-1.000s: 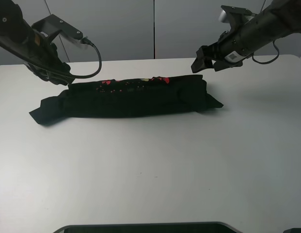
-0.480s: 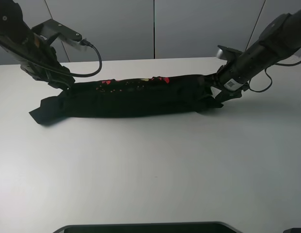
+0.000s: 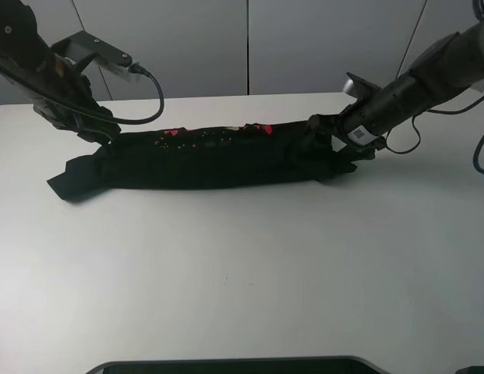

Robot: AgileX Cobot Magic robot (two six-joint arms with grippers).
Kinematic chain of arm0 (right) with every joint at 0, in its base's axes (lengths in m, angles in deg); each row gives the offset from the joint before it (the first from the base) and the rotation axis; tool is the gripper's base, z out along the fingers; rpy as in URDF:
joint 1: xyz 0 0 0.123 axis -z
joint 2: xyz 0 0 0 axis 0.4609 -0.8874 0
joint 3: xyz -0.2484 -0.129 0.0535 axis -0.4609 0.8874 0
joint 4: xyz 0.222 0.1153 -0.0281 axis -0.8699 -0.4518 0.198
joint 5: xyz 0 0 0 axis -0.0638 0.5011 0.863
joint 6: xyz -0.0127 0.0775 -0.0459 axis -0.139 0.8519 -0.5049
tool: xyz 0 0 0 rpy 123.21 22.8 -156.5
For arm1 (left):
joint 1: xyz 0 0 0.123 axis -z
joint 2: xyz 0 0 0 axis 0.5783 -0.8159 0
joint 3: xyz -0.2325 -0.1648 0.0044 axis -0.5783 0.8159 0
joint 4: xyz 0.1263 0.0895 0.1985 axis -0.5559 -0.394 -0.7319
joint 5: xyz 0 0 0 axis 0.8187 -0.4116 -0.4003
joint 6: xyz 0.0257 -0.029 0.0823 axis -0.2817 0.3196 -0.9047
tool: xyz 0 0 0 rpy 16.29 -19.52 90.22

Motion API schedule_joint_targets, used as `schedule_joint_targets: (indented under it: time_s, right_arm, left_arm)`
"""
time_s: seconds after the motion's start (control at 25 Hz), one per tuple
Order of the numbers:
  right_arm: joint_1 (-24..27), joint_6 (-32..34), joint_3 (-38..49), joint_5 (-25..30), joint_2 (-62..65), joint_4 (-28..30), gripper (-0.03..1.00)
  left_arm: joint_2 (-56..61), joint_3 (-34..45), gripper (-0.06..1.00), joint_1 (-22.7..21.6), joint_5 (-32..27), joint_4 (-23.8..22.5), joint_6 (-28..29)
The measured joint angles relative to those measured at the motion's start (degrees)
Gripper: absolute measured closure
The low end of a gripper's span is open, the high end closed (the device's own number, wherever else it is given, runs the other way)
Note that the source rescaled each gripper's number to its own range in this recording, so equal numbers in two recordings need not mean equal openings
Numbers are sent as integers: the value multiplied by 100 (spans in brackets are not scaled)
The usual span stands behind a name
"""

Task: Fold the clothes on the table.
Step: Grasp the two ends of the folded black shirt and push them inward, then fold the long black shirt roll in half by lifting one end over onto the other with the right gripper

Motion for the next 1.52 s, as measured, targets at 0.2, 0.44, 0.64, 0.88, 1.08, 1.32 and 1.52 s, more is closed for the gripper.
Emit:
schedule_joint_targets:
  time_s: [0.2, 0.44, 0.64, 0.88, 1.08, 1.32, 1.52]
  right_arm:
    - [0, -138, 0, 12, -13, -168, 2]
    - [0, -160, 0, 25, -53, -181, 20]
    - [0, -361, 48, 175, -167, -99, 78]
    - [0, -422, 48, 229, -180, 63, 86]
    - [-33, 803, 48, 128, -35, 1226, 86]
    - [68, 3454, 48, 47, 447, 4770, 86]
    - [454, 4697, 94, 468, 1076, 6861, 86]
  left_arm:
    - [0, 0, 20, 0, 0, 0, 0]
    - [0, 0, 20, 0, 0, 0, 0]
    - [0, 0, 20, 0, 0, 0, 0]
    - [0, 0, 20, 0, 0, 0, 0]
    - [0, 0, 20, 0, -102, -75, 0]
    - [150, 0, 20, 0, -171, -112, 0]
    - [235, 0, 20, 0, -231, -146, 0]
